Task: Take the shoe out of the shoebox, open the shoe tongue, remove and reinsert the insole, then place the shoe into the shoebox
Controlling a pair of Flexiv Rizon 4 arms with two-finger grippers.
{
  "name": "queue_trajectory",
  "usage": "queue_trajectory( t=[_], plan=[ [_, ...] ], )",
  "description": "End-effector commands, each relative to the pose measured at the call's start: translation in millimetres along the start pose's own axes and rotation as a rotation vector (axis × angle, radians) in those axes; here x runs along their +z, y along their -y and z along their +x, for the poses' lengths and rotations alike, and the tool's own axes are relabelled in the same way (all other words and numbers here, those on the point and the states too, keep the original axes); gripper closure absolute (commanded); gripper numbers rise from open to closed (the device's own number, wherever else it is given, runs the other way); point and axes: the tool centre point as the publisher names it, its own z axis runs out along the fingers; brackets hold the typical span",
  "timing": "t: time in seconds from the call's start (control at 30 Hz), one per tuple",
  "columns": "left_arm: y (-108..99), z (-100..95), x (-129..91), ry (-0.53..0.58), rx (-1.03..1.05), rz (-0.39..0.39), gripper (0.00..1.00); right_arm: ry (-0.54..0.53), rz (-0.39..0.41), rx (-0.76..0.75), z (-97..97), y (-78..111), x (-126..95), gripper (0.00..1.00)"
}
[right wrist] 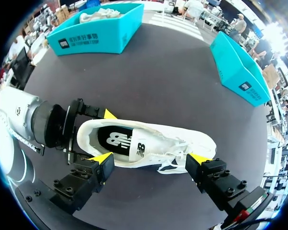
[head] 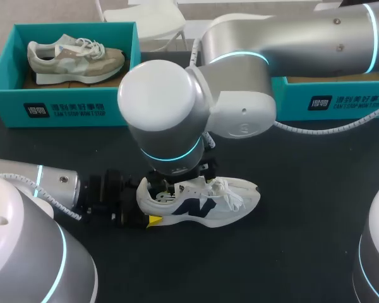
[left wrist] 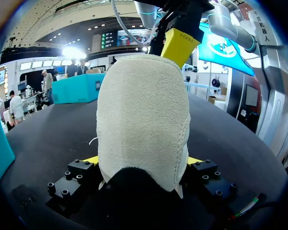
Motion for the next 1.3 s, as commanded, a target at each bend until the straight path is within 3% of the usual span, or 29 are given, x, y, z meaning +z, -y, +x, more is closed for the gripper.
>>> queue_trajectory(
  t=[0.03, 0.23, 0.7, 0.9, 1.3],
  plan=[
    [-3, 5.8, 4, 0.003, 0.0, -0.003, 1.0, 0.061, -0.012, 0.237, 8.9, 6.1, 1, 0.0],
    [-3, 5.8, 4, 0.003, 0.0, -0.003, 1.0, 0.158, 0.008, 0.465, 2.3, 1.1, 14, 0.0],
    [-3, 5.8, 4, 0.003, 0.0, -0.003, 1.0, 0.155, 0.03, 0.561, 24.2, -6.7, 41, 0.0],
    [-3, 5.8, 4, 0.003, 0.0, -0.003, 1.0, 0.245, 0.045, 0.64, 9.0, 1.4, 55, 0.0],
    [-3, 5.8, 4, 0.003, 0.0, -0.003, 1.0, 0.373, 0.021, 0.702, -27.6, 3.0, 37, 0.0]
  ],
)
